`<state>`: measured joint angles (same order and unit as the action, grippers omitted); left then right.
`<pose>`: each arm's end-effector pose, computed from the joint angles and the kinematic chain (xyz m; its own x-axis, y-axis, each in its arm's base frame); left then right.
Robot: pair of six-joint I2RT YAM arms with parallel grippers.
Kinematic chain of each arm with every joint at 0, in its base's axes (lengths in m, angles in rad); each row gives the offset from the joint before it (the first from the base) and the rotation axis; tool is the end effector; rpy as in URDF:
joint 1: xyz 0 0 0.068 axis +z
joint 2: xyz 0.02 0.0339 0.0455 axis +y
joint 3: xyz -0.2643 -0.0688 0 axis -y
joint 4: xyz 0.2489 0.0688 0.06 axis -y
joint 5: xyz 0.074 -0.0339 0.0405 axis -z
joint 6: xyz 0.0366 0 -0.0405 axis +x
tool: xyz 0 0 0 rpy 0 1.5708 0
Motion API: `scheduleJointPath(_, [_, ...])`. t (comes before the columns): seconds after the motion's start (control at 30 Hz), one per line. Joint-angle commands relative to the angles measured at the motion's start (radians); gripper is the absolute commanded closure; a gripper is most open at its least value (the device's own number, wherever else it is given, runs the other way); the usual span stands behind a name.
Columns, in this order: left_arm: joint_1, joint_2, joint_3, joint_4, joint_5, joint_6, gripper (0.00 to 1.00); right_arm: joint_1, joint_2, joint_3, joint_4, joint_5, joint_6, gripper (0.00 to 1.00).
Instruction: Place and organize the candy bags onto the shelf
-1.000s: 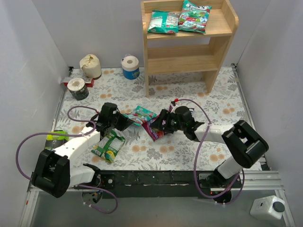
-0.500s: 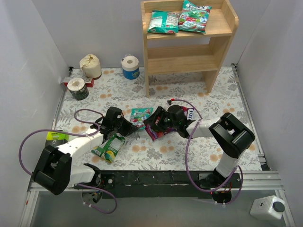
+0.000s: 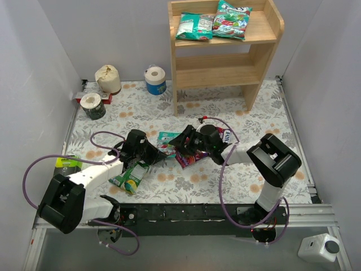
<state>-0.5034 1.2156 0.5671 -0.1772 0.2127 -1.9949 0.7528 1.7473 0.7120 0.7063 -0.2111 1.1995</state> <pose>0.2040 -0.1212 0.1781 -0.2791 -0.8633 0.4204 -0.8324 -0.0008 -0.5541 0.2494 0.2441 0.1548 -0.8434 0.4585 -0.2803 -0.0753 0.4156 0.9064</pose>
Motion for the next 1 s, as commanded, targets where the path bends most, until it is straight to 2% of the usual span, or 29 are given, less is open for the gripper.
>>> scheduleJointPath(0.0, [-0.007,0.005,0.017,0.056,0.085,0.005,1.0,0.003,0.086,0.087,0.048,-0.119,0.008,0.32])
scheduleJointPath(0.07, [-0.006,0.007,0.019,0.056,0.09,0.007,1.0,0.005,0.115,0.072,0.091,-0.14,0.038,0.41])
scheduleJointPath(0.1, [-0.006,0.007,0.017,0.054,0.088,0.016,0.98,0.005,0.116,0.063,0.099,-0.14,0.047,0.49])
scheduleJointPath(0.13, [-0.006,0.002,0.019,0.056,0.085,0.021,0.96,0.005,0.107,0.054,0.104,-0.136,0.051,0.52])
scheduleJointPath(0.27, [-0.006,-0.01,0.03,0.054,0.074,0.041,0.82,0.003,0.052,0.033,0.07,-0.099,-0.004,0.73])
scheduleJointPath(0.3, [-0.006,-0.011,0.034,0.045,0.067,0.047,0.79,0.003,0.04,0.037,0.036,-0.093,-0.017,0.83])
scheduleJointPath(0.37, [-0.006,-0.019,0.053,0.032,0.057,0.067,0.73,0.002,0.009,0.049,0.009,-0.074,-0.058,0.96])
scheduleJointPath(0.4, [-0.006,-0.024,0.062,0.016,0.053,0.076,0.68,0.002,-0.002,0.055,-0.01,-0.067,-0.072,0.99])
scheduleJointPath(0.47, [-0.006,-0.036,0.085,-0.01,0.025,0.103,0.49,-0.003,-0.034,0.067,-0.048,-0.044,-0.1,0.99])
scheduleJointPath(0.53, [-0.006,-0.063,0.106,-0.07,-0.031,0.12,0.23,-0.01,-0.07,0.081,-0.08,-0.031,-0.146,0.99])
scheduleJointPath(0.57, [-0.007,-0.076,0.134,-0.096,-0.054,0.146,0.02,-0.013,-0.084,0.087,-0.097,-0.018,-0.161,0.99])
scheduleJointPath(0.73, [-0.006,-0.16,0.243,-0.251,-0.199,0.237,0.02,-0.023,-0.211,0.17,-0.238,0.038,-0.352,0.99])
scheduleJointPath(0.87, [-0.003,-0.192,0.367,-0.364,-0.35,0.335,0.02,-0.027,-0.333,0.257,-0.387,0.145,-0.503,0.99])
scheduleJointPath(0.97, [-0.001,-0.195,0.467,-0.442,-0.412,0.422,0.02,-0.044,-0.443,0.325,-0.458,0.206,-0.631,0.99])
